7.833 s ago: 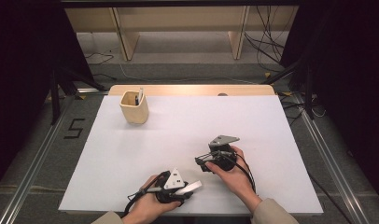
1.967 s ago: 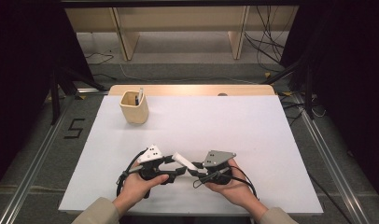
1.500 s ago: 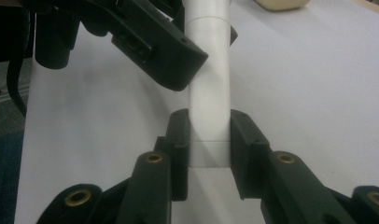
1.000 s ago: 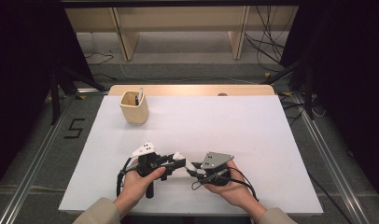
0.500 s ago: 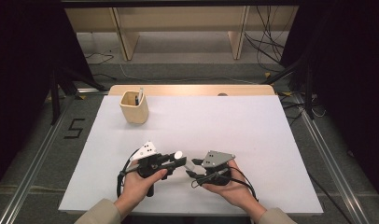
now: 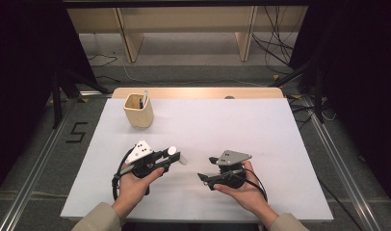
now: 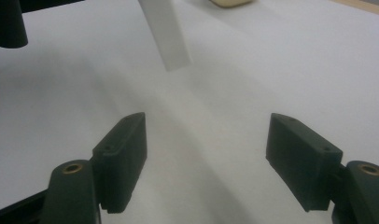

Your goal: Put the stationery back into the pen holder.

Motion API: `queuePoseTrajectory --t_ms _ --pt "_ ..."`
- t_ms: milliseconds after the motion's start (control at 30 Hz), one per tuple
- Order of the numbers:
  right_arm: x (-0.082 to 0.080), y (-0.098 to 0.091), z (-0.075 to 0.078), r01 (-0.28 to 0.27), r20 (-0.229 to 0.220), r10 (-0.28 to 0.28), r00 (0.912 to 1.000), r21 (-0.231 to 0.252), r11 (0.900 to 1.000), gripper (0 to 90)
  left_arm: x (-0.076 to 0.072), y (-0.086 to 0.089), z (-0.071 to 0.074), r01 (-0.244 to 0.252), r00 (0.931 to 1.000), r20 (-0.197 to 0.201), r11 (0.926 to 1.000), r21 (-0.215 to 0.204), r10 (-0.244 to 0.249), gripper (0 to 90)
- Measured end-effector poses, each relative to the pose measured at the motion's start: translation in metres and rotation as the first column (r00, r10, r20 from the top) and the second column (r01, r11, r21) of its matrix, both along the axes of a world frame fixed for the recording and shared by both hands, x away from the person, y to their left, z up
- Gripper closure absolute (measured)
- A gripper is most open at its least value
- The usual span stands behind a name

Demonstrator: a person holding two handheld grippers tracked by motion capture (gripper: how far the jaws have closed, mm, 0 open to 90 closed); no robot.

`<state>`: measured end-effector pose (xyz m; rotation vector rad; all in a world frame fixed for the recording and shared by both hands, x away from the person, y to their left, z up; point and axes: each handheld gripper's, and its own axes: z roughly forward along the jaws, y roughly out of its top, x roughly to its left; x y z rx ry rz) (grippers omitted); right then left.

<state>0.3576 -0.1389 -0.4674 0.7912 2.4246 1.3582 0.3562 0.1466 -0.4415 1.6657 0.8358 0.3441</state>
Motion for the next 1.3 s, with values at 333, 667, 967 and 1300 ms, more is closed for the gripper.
queuePoseTrajectory --t_ms 333,667,967,1300 --pt "0.001 -0.006 -0.004 0.014 -0.029 -0.015 0.9995 -0.006 0.9999 28.2 0.004 0.012 0.002 -0.047 0.9989 0.008 0.9987 0.02 0.047 66.7" --pt "0.0 -0.01 -0.005 0.022 -0.043 -0.022 0.9988 -0.009 0.9997 27.6 0.006 0.019 0.004 -0.088 0.9961 0.015 0.9957 0.031 0.087 66.7" --pt "0.0 -0.014 -0.007 0.031 -0.055 -0.032 0.998 -0.013 0.9994 26.2 0.007 0.026 0.007 -0.118 0.9929 0.02 0.9923 0.038 0.117 66.7" --pt "-0.001 -0.02 -0.006 0.039 -0.063 -0.04 0.9972 -0.026 0.9989 24.6 0.009 0.032 0.009 -0.144 0.9894 0.021 0.9883 0.048 0.144 66.7"
